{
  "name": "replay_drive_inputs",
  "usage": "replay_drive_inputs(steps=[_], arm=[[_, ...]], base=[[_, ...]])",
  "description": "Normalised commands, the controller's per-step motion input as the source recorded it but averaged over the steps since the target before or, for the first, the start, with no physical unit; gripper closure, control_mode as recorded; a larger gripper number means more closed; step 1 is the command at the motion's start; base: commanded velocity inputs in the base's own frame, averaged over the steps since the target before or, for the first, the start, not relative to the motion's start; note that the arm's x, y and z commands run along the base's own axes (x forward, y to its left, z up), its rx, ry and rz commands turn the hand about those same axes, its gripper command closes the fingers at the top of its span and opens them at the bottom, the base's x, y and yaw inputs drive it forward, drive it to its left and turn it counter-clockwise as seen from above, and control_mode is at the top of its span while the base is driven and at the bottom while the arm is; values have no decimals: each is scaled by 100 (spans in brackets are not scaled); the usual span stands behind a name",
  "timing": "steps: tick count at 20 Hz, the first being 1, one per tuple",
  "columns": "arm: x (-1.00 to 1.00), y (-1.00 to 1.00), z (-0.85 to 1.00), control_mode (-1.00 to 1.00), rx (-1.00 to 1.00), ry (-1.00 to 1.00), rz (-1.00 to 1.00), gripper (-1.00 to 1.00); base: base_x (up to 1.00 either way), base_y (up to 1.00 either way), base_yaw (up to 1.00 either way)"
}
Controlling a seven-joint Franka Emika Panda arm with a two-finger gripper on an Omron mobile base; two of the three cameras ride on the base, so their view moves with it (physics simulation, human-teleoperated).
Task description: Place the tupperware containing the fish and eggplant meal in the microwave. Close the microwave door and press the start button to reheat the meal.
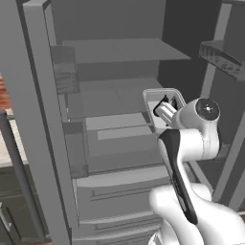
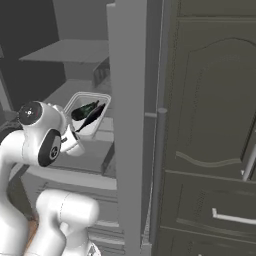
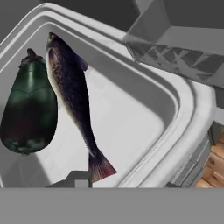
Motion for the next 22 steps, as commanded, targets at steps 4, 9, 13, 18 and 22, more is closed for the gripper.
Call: replay_drive_inputs(steps=[4,9,13,18,22], arm=[[0,0,0,100,0,0,0,100],[0,0,0,100,0,0,0,100],[0,0,0,100,0,0,0,100],[0,0,0,100,0,0,0,100],[0,0,0,100,0,0,0,100]], base=[[-100,2,4],[-86,11,11],[-55,3,23],[-38,9,29],[-23,24,41]])
